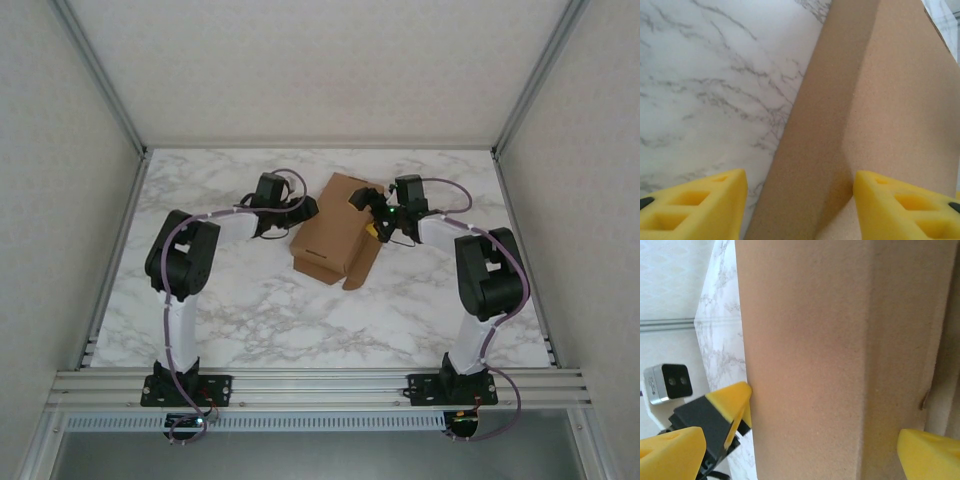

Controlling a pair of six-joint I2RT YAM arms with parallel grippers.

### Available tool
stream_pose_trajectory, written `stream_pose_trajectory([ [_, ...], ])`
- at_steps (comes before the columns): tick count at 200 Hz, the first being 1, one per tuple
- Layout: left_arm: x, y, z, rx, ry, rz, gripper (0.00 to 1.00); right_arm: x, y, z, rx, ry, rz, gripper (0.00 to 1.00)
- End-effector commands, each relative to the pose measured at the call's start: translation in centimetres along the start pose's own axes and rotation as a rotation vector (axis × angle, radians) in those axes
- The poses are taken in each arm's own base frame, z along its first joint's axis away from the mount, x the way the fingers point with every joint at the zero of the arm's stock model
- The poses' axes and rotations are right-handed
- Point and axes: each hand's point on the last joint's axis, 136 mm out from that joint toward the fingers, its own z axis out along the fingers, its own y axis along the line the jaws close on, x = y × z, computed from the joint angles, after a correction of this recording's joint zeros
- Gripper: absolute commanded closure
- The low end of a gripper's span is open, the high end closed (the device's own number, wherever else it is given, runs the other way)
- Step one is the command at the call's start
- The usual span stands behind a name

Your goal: Fold the paper box

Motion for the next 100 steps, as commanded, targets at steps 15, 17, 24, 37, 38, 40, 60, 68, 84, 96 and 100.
stream_pose_trajectory([
  [15, 3.7, -2.9, -0.7, 0.076, 0.053, -0.033, 0.43, -0.5, 0.1, -2.9, -0.006, -0.041, -0.095, 0.02],
  [17, 3.8, -2.9, -0.8, 0.078, 0.054, -0.035, 0.42, -0.5, 0.1, -3.2, 0.0, -0.046, -0.104, 0.02],
  [24, 4.1, -3.5, -1.0, 0.093, 0.055, -0.035, 0.42, -0.7, 0.2, -4.1, 0.02, -0.061, -0.131, 0.02],
  [37, 5.0, -4.4, -1.1, 0.109, 0.08, -0.027, 0.43, -1.1, -0.3, -5.6, 0.083, -0.095, -0.172, 0.02],
  [38, 5.1, -4.5, -1.1, 0.11, 0.083, -0.026, 0.43, -1.1, -0.3, -5.7, 0.088, -0.097, -0.176, 0.02],
  [40, 5.3, -4.6, -1.1, 0.109, 0.086, -0.022, 0.43, -1.1, -0.5, -5.9, 0.101, -0.1, -0.178, 0.03],
  [60, 5.1, -4.8, -1.9, 0.074, 0.059, 0.02, 0.42, -1.8, -1.9, -7.2, 0.184, -0.115, -0.198, 0.03],
  [68, 4.5, -4.4, -2.3, 0.045, 0.034, 0.037, 0.42, -2.0, -2.5, -7.3, 0.197, -0.11, -0.194, 0.03],
  [84, 3.9, -4.2, -2.9, 0.021, 0.017, 0.069, 0.41, -1.9, -3.2, -7.1, 0.199, -0.083, -0.203, 0.03],
  [96, 3.6, -4.2, -3.0, 0.016, 0.019, 0.084, 0.41, -1.6, -3.2, -6.4, 0.186, -0.038, -0.222, 0.02],
  [100, 3.6, -4.2, -3.0, 0.016, 0.019, 0.084, 0.41, -1.5, -3.3, -6.2, 0.185, -0.025, -0.223, 0.02],
])
